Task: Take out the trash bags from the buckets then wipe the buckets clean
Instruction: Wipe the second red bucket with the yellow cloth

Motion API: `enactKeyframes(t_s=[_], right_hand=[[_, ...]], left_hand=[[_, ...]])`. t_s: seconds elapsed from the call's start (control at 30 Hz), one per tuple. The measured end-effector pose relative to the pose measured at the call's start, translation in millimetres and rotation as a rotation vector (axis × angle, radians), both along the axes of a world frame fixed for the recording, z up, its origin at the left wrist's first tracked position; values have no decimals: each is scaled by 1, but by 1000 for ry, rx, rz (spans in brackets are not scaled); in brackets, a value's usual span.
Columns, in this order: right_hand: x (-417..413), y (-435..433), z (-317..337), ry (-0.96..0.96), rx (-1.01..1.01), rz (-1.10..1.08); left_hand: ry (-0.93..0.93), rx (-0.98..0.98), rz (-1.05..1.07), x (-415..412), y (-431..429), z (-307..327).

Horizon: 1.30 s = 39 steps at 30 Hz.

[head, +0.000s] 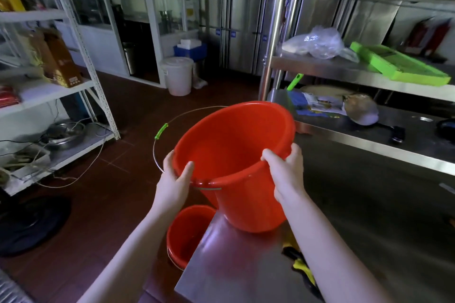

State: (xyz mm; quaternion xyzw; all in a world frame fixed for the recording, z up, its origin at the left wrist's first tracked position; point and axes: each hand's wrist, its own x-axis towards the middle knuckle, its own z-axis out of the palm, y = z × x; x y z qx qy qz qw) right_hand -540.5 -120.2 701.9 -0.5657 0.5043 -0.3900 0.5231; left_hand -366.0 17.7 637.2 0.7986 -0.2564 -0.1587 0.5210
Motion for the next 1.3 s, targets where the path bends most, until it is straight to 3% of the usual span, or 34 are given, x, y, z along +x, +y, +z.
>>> enactKeyframes(t_s=[0.17,0.37,0.83,1.17,1.3], right_hand=[[53,32,-15,-87,17,-20],[104,51,-36,-144,100,-32],[235,30,-128,-112,323,159],[357,-57,-213,-154,556,95],[385,-89,-240,-125,586,50]], left_hand=[[367,-84,-15,65,18,-20],[440,-92,57,129,41,-41],[393,277,200,281,78,-127],[604,242,330,414,-5,-174],[708,347,192,444,-40,-205]])
